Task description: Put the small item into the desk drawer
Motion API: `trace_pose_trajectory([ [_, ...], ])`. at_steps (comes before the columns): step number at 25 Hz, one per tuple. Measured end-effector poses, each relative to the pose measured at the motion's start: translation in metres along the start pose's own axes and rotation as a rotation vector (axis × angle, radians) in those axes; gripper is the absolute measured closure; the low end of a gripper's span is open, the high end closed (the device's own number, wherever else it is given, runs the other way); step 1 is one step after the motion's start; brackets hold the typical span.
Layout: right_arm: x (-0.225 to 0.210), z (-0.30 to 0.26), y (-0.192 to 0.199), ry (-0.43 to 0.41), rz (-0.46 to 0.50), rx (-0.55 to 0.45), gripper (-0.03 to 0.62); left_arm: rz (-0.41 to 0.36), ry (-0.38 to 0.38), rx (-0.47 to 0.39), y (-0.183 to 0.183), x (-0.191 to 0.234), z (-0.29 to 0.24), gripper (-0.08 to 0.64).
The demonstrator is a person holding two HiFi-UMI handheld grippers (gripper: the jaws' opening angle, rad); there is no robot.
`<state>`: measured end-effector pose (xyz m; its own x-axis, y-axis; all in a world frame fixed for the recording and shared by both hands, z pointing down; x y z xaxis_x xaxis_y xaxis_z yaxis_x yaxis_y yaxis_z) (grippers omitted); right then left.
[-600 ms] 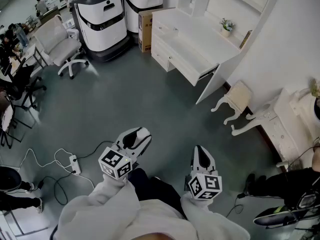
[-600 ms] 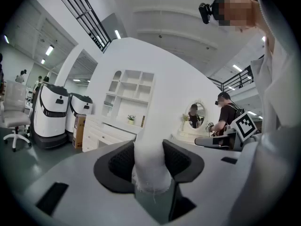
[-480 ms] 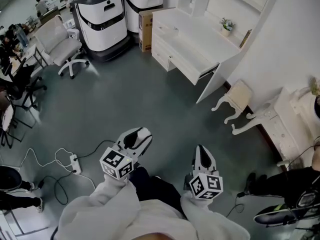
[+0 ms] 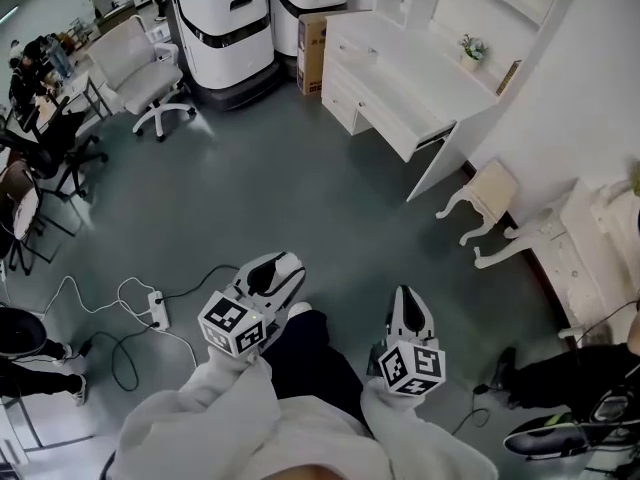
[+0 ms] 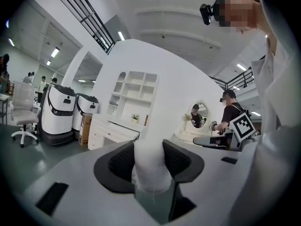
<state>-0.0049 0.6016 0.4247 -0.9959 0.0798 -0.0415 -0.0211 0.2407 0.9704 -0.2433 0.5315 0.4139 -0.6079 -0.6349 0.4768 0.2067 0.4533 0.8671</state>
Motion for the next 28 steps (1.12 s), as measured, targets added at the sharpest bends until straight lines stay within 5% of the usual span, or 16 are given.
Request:
trace_pose_trajectory([
  [11, 0.009, -0.023, 0.0, -0.032, 0.018, 0.023, 0.554, 0.012, -0.016, 0.0, -0.003, 0.018, -0.004, 0.373],
  [19, -0.02, -0.091, -0.01, -0.022, 0.014, 0.053, 0.554, 0.032, 0.007, 0.011, -0.025, 0.053, -0.072, 0.373],
  [28, -0.047, -0.19, -0.068, -0.017, 0.046, 0.027, 0.554, 0.022, 0.034, -0.005, -0.089, 0.098, -0.155, 0.373],
])
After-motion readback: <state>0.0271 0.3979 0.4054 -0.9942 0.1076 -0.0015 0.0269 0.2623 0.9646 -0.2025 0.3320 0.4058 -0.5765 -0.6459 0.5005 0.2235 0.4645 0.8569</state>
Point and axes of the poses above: the fingertips, and each gripper's own axes: z backward along the fingers, x to its left, y out of its underside, the point moved 4 cm from there along z, backward along the fingers, and after that the axes turned 15 degrees about z, right-handed, at the moved point
